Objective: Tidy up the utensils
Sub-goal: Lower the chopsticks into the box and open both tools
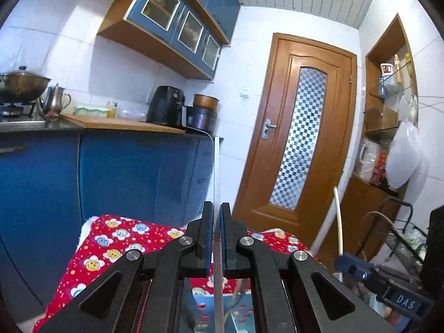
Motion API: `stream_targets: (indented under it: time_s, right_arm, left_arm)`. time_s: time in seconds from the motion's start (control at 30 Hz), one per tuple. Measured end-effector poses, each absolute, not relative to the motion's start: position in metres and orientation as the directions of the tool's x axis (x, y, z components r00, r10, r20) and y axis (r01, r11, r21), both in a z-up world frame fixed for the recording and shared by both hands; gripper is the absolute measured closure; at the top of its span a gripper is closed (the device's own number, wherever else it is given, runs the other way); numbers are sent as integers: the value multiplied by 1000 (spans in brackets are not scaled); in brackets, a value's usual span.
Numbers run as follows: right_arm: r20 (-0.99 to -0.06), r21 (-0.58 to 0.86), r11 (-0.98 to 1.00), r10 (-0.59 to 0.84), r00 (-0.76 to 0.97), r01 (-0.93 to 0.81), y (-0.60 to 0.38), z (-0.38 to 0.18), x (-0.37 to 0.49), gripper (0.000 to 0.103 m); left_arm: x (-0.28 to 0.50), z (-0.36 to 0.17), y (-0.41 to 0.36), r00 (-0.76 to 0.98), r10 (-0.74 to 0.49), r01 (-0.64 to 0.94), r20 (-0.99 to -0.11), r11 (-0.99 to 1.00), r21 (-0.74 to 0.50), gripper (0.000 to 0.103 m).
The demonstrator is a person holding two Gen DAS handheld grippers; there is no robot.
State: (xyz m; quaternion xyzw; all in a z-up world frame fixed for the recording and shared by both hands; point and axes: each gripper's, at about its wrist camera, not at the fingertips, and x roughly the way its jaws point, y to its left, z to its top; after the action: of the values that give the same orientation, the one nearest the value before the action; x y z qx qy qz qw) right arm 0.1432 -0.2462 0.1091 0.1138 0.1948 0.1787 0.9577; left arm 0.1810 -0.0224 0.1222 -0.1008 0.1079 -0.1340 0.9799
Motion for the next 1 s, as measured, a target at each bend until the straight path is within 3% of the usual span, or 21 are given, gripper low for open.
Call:
stream_targets:
  time_s: [0.37, 0.67, 0.8, 1.0]
  right_arm:
    - [-223, 164, 942, 324, 919, -292, -232, 91, 174, 96]
    - [-244, 205, 929, 352, 903, -307, -235, 76, 176, 96]
    - [-235, 216, 927, 353, 906, -305, -236, 81, 170, 84]
    - [-214, 219, 924, 358, 909, -312, -234, 96, 152, 80]
  left_arm:
    - [188, 92, -33, 960, -227, 197, -164, 964, -180, 98]
    - [190, 86, -32, 954, -221, 186, -202, 966, -177, 95]
    - [183, 90, -30, 954, -217, 180, -209, 967, -182, 91]
    - [166, 99, -26, 950, -222, 184, -219, 966, -180, 91]
